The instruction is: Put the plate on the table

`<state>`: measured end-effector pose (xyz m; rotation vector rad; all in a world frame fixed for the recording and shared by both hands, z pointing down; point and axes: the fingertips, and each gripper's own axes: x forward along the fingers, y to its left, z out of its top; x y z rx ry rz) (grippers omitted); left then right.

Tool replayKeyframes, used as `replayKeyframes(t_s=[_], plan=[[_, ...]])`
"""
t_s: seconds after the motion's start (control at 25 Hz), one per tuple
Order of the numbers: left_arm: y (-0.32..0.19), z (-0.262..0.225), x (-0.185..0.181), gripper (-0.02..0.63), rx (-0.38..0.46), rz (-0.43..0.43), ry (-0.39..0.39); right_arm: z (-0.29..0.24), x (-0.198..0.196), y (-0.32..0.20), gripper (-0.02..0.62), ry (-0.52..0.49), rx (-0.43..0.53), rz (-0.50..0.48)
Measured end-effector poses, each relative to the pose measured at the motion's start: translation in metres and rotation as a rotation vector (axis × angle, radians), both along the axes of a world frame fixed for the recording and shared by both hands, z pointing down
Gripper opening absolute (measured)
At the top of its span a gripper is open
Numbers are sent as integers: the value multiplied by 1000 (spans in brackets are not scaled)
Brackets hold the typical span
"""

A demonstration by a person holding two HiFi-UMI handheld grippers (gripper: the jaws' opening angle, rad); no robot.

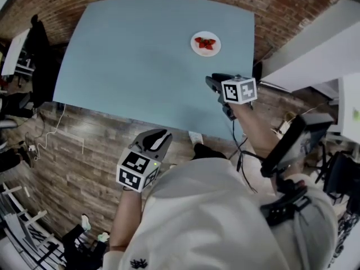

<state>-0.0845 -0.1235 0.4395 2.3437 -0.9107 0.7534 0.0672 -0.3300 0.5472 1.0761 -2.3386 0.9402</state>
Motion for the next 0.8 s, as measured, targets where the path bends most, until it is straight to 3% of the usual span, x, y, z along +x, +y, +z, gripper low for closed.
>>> replayKeyframes(t_s=[0.16, 0.28, 0.36, 0.56, 0.8], plan=[[33, -4, -12, 66, 32, 15, 15, -21, -22, 62, 131, 48, 67, -71], [59, -5, -19, 66, 51, 25, 28, -32, -36, 110, 26, 93, 105, -115], [79, -8, -25, 66, 62, 26, 43, -37, -47, 143, 9, 116, 117, -150], [124, -15, -44, 66, 85, 32, 75, -51, -83, 214, 8, 160, 158, -240], [161, -9, -58, 66, 93, 74, 31, -66, -115, 276, 8, 190, 201, -298]])
